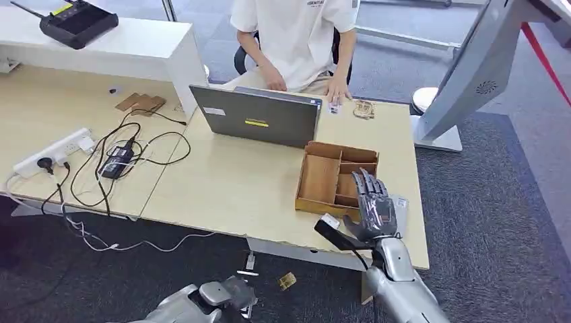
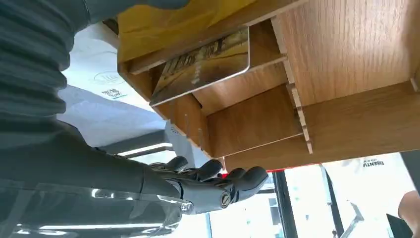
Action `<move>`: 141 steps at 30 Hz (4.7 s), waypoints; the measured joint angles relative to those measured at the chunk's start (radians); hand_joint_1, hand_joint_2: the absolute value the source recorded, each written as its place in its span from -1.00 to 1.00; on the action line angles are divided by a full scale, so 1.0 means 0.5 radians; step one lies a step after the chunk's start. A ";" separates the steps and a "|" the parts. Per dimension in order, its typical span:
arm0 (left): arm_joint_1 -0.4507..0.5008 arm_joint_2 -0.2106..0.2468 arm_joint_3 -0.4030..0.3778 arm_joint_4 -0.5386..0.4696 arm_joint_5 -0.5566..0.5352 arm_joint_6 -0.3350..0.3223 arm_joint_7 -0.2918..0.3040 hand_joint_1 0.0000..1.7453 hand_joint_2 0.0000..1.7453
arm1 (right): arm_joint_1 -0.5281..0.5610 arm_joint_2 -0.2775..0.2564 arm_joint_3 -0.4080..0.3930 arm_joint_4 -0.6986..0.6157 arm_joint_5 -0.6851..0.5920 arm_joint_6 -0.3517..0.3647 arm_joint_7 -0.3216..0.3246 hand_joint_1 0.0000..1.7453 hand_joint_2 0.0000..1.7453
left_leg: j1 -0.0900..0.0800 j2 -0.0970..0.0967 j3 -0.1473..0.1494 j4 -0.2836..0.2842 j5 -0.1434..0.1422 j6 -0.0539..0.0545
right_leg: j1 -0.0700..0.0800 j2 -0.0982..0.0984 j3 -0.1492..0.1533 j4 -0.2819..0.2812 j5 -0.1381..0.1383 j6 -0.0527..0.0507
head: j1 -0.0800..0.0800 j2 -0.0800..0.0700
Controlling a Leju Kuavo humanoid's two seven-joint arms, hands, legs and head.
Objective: Pass the card to the sensor for recognition and then transmit it.
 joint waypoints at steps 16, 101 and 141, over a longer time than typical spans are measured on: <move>0.000 -0.002 0.000 0.000 -0.009 0.001 0.000 -1.00 -1.00 | 0.001 0.012 -0.085 0.062 0.040 0.000 -0.008 -1.00 1.00 | 0.000 0.000 0.000 0.000 0.000 0.000 | 0.000 0.000 0.000 0.000 0.000 0.000 | 0.001 0.000; 0.010 -0.124 -0.043 0.000 -0.192 -0.024 -0.188 -1.00 -1.00 | -0.830 0.211 -0.687 0.117 0.056 0.043 -0.234 1.00 1.00 | -0.001 0.000 -0.001 0.001 0.005 -0.003 | -0.001 0.000 -0.003 0.004 0.003 -0.002 | 0.000 0.000; 0.010 -0.214 -0.293 0.001 -0.218 -0.047 -0.280 -1.00 -1.00 | -1.159 0.221 -0.626 0.566 0.230 0.256 0.067 -1.00 1.00 | 0.000 0.000 -0.002 0.001 0.005 -0.003 | 0.000 0.001 -0.004 0.003 0.003 -0.003 | 0.000 0.000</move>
